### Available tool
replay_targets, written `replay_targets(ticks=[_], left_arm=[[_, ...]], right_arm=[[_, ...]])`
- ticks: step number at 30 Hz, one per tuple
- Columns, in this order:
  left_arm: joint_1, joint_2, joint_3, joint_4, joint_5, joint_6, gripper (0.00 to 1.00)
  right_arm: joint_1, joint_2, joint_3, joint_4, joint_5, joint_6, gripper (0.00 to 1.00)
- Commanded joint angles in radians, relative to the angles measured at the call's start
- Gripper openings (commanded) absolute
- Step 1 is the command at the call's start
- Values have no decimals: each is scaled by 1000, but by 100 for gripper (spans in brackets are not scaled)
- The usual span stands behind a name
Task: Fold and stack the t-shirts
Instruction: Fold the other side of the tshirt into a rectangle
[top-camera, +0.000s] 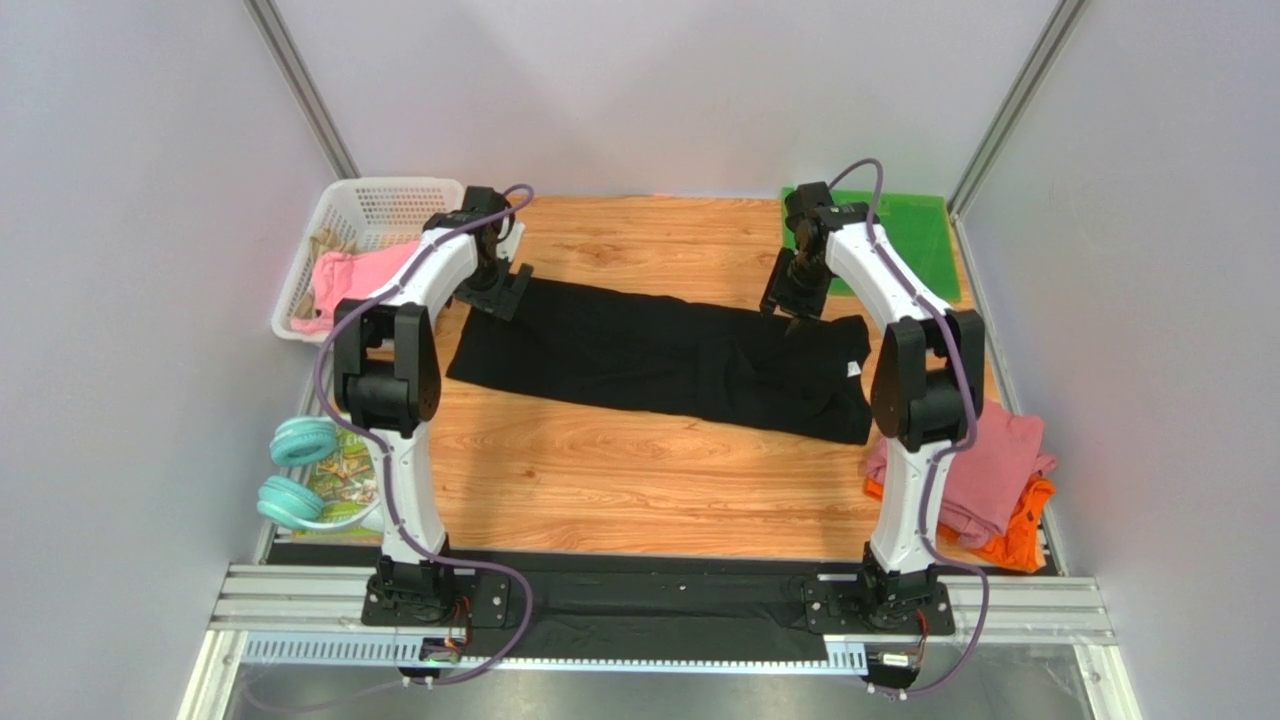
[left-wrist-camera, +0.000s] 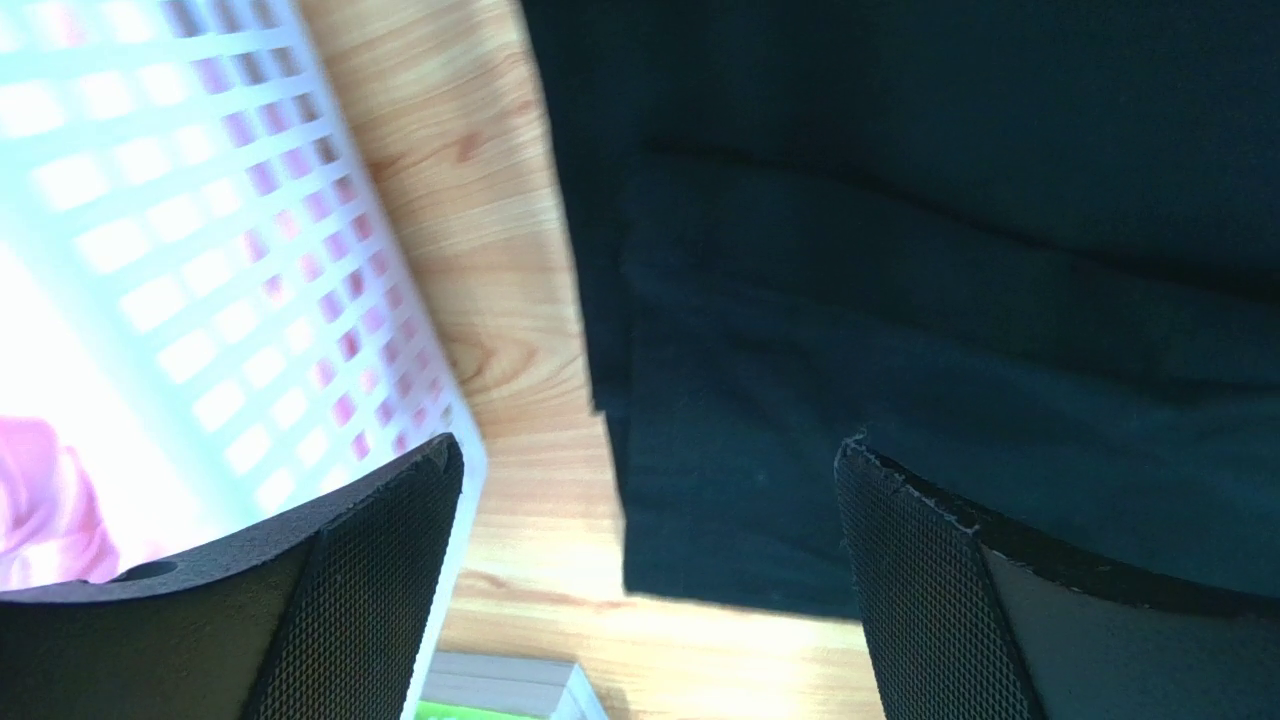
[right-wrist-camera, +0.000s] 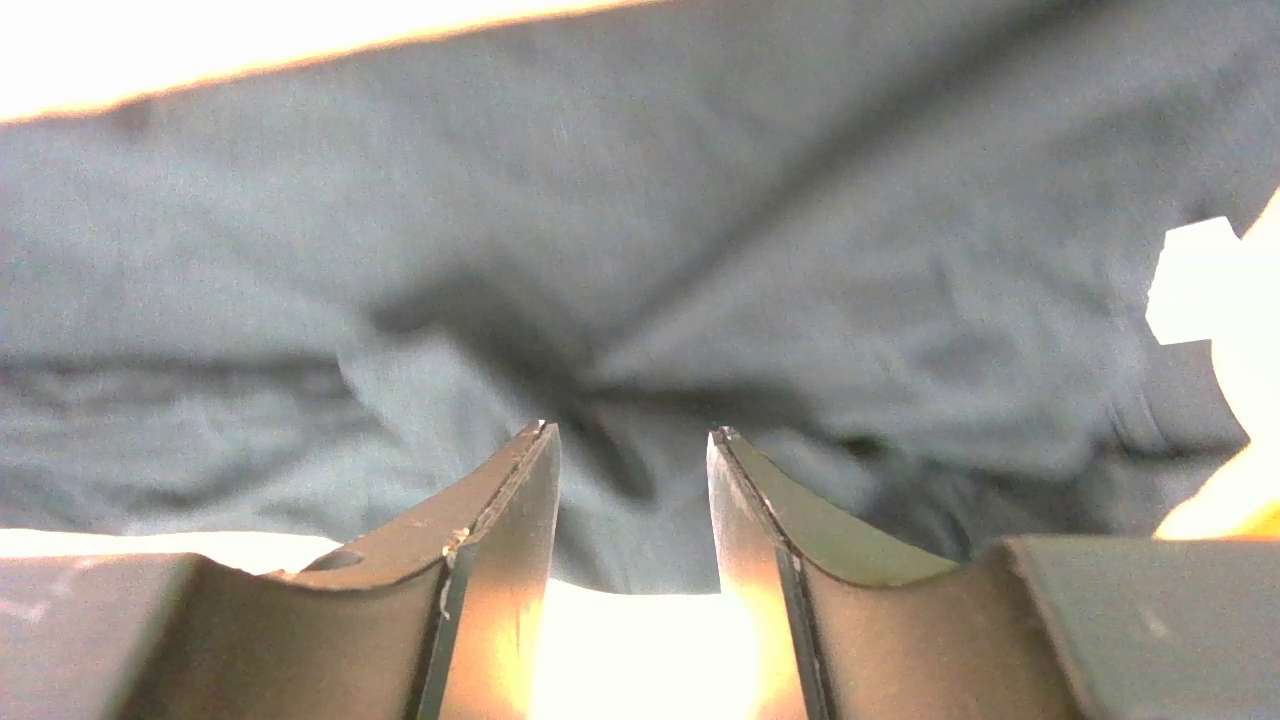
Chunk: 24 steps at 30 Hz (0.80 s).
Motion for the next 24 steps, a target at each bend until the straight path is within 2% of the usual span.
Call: replay_targets(ticks=[1,6,10,13,17,24], left_arm=[[23,-159,-54,4,-12,16,100],[-93,-242,-150,1,151,12,100],[-158,-216,-213,31,330,29,100],[-176,-158,-200,50,392,58,100],[-178,-75,-154,54,403,81,99],[-178,-35,-128,45,369,85,99]], right_arm=[[2,-207,-103,5,3,-4,45],[64,-368,-337,55,-51,-2,41],[117,-469,-500,78,-36,26,40],[121,-508,-589,117,-42,56,40],[118,-499,-635,135,-20,66,40],[108,-438,-636,173,33,67,40]])
